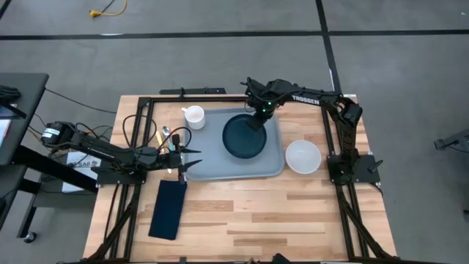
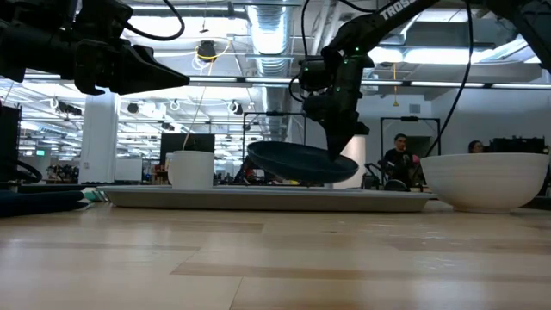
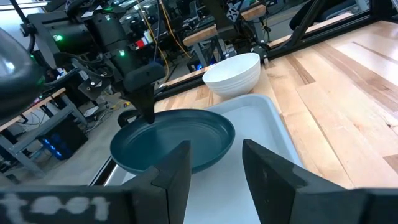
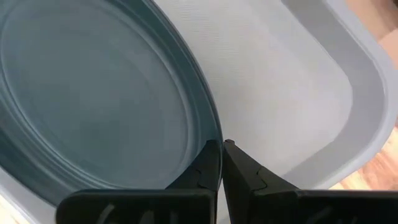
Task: Set up tray
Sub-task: Put the black plate on the gray tray to the bottom right of the white mug
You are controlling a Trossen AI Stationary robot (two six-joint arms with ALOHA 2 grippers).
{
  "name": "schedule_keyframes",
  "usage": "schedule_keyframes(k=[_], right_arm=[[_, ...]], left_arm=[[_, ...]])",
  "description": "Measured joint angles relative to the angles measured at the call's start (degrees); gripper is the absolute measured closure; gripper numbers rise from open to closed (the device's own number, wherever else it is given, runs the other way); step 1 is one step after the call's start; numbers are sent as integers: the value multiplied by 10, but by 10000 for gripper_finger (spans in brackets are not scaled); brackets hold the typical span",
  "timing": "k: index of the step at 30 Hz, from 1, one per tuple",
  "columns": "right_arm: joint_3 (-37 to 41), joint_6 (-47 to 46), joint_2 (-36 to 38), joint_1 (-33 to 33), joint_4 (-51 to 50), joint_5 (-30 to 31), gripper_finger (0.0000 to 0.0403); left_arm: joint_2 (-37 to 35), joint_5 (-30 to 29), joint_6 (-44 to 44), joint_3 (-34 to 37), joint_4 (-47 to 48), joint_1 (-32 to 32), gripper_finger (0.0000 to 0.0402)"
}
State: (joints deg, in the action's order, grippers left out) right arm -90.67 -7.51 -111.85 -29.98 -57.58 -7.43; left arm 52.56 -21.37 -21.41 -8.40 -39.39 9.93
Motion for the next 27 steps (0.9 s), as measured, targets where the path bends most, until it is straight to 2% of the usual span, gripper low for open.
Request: schedule_keyframes(k=[27], right_arm=[[0,0,0,0,22,0,401]], left_arm=[[0,0,0,0,0,0,266]])
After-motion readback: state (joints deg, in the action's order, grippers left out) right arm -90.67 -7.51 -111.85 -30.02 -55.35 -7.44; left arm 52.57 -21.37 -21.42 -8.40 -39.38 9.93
